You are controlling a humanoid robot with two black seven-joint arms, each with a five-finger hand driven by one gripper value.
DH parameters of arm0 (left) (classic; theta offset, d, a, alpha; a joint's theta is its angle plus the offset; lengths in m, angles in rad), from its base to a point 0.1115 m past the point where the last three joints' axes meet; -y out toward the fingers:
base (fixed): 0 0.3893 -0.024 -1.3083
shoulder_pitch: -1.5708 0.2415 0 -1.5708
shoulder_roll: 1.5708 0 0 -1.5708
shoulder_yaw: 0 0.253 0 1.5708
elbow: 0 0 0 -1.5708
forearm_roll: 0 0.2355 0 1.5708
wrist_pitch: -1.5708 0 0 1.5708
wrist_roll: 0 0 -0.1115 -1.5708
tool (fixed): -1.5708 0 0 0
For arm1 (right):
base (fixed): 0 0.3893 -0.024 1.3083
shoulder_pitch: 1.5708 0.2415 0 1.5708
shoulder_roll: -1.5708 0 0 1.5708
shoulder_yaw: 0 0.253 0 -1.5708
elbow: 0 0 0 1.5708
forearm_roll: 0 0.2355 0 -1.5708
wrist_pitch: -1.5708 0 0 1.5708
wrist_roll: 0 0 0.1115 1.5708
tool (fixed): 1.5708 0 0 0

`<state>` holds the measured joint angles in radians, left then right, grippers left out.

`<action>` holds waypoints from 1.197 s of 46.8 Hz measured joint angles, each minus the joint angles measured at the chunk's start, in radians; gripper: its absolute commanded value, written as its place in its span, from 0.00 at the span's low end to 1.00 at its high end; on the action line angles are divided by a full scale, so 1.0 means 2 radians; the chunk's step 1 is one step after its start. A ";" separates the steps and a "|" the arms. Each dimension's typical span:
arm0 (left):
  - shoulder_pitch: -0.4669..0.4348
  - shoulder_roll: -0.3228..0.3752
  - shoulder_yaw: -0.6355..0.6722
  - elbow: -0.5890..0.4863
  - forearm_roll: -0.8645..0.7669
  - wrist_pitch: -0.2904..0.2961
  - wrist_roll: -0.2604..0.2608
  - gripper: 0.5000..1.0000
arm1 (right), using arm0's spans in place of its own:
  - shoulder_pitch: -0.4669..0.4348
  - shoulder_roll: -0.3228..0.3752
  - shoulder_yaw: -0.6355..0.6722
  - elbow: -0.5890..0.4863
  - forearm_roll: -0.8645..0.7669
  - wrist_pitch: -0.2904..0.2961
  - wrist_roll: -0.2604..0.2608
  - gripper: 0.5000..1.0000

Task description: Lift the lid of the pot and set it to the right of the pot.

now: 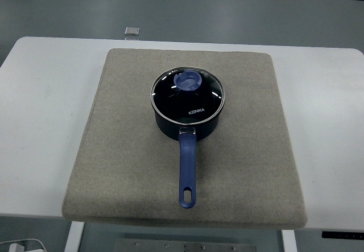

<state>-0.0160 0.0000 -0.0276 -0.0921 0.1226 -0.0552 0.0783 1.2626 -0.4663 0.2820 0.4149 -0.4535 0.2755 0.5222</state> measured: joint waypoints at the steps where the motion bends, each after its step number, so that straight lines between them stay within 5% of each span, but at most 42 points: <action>1: 0.000 0.000 0.000 0.000 0.000 0.000 0.000 1.00 | 0.007 -0.002 0.000 0.004 -0.006 0.005 0.002 0.81; 16: 0.000 0.000 0.000 0.000 0.000 0.000 0.000 1.00 | 0.056 -0.045 0.000 0.123 -0.104 0.023 0.044 0.81; 34: 0.000 0.000 0.000 0.000 0.000 0.000 0.000 1.00 | 0.063 -0.079 -0.001 0.247 -0.212 0.023 0.044 0.81; 56: 0.000 0.000 0.000 0.000 0.000 0.000 0.000 1.00 | 0.042 -0.069 0.000 0.338 -0.358 0.020 0.044 0.81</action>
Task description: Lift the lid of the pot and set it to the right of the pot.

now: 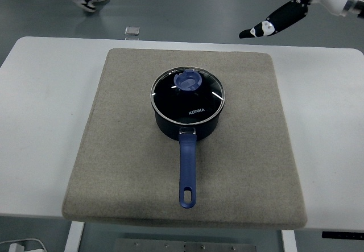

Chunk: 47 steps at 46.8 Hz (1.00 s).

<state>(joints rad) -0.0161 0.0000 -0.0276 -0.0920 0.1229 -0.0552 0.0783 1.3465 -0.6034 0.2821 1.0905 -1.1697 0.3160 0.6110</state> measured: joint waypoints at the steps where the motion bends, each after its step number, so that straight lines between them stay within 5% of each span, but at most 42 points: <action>1: 0.000 0.000 0.000 0.000 0.000 0.000 0.000 1.00 | -0.002 0.002 0.000 0.001 -0.007 -0.001 0.000 0.81; 28: 0.000 0.000 0.000 0.000 0.000 0.000 0.000 1.00 | -0.029 0.041 0.000 0.013 -0.139 -0.030 0.000 0.81; 37: 0.000 0.000 0.000 0.000 0.000 0.000 0.000 1.00 | -0.029 0.062 -0.002 0.016 -0.154 -0.080 0.000 0.81; 47: 0.000 0.000 0.000 0.000 0.000 0.000 0.000 1.00 | -0.029 0.073 -0.004 0.016 -0.155 -0.092 0.000 0.81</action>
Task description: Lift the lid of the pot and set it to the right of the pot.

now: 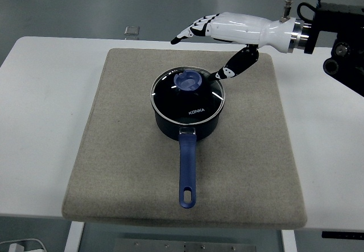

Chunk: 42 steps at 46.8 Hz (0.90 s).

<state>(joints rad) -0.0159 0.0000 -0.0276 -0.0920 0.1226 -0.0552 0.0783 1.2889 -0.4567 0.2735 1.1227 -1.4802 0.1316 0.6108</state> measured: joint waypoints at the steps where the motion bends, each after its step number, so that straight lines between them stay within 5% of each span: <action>1: 0.000 0.000 0.000 0.000 0.000 0.000 0.000 1.00 | 0.000 0.002 0.000 0.000 0.000 -0.001 0.000 0.81; 13: 0.000 0.000 0.000 0.000 0.000 0.000 0.000 1.00 | -0.010 0.023 -0.014 -0.007 -0.011 -0.038 0.000 0.81; 28: 0.000 0.000 0.000 0.000 0.000 0.000 0.000 1.00 | -0.024 0.025 -0.016 -0.007 -0.027 -0.048 0.000 0.81; 42: 0.000 0.000 0.000 0.000 0.000 0.000 0.000 1.00 | -0.039 0.036 -0.035 -0.018 -0.066 -0.111 0.000 0.81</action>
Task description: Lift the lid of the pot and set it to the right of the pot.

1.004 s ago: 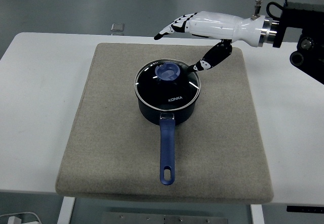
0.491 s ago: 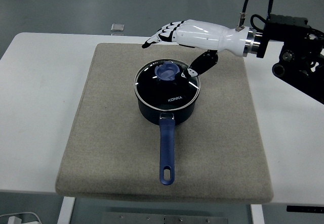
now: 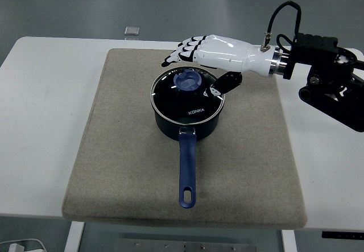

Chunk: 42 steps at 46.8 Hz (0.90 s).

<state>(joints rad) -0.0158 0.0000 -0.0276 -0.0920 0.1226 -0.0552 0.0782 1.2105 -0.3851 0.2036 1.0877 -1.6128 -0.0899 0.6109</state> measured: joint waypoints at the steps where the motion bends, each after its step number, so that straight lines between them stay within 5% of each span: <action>1: 0.000 0.000 0.000 0.000 0.000 0.000 0.000 1.00 | 0.000 0.000 0.000 0.000 -0.001 -0.002 0.000 0.81; 42: 0.000 0.000 0.000 0.000 0.000 0.000 0.000 1.00 | -0.003 0.018 -0.010 -0.034 -0.031 -0.042 0.000 0.81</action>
<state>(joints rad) -0.0163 0.0000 -0.0276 -0.0920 0.1228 -0.0552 0.0783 1.2041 -0.3481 0.1842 1.0203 -1.6757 -0.1746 0.6109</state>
